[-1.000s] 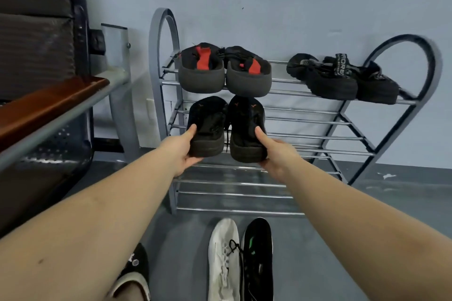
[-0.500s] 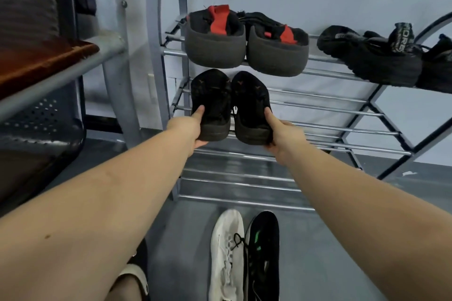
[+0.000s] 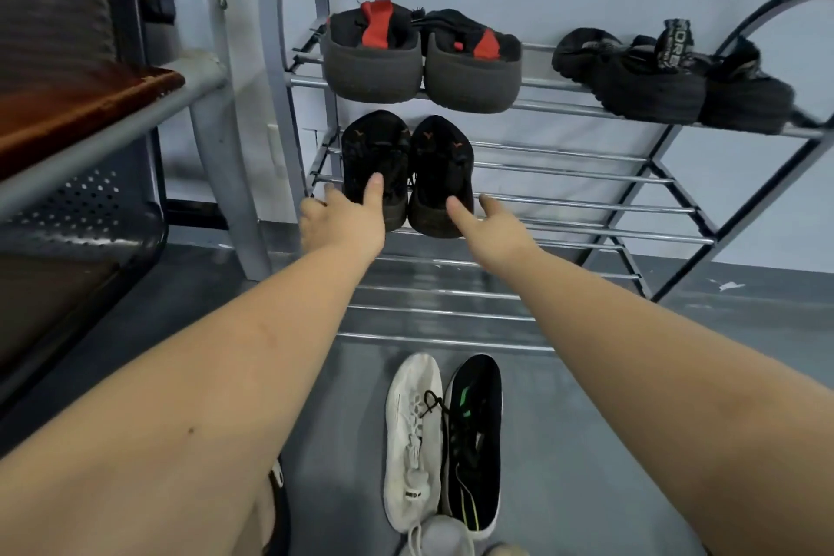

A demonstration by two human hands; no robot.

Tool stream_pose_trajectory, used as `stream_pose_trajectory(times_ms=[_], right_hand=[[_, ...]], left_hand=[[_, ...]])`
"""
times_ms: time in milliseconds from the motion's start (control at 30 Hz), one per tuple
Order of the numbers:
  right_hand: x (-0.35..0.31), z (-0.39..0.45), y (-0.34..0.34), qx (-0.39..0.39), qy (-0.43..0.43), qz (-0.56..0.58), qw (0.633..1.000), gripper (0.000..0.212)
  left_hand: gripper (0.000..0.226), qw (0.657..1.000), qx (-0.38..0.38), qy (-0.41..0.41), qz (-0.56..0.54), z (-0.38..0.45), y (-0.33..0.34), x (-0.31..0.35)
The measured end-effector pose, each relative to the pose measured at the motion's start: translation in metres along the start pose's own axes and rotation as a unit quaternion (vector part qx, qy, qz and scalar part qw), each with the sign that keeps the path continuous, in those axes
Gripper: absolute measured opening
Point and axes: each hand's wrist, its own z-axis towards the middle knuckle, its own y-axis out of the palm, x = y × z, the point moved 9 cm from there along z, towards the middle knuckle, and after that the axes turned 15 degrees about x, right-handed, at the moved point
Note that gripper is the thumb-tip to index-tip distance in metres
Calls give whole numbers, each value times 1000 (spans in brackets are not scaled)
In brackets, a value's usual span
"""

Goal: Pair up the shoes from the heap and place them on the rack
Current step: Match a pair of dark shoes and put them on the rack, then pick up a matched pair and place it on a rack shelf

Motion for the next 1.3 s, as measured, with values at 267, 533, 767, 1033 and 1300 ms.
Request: stream_pose_trajectory(times_ms=[267,533,767,1033,1300], right_hand=[[65,-87,-43,-55,-178,-360,914,78],[164,-159,-106,-74,-145,-422,892,77],[262,-208,-167,-72,-43,-426,901,78],[346,-237,-225,-53,53,-430,900,75],[423,-260,-241,-58,128,-417,898,71]], left_hand=[[82,833,-59,491,248,-152,34,23],[79,769,-209,539,273,-274,71,-5],[79,736,-274,560,265,-366,121,21],[79,682,-309,605,271,-440,164,46],[77,659,-343,600,297,-474,211,43]])
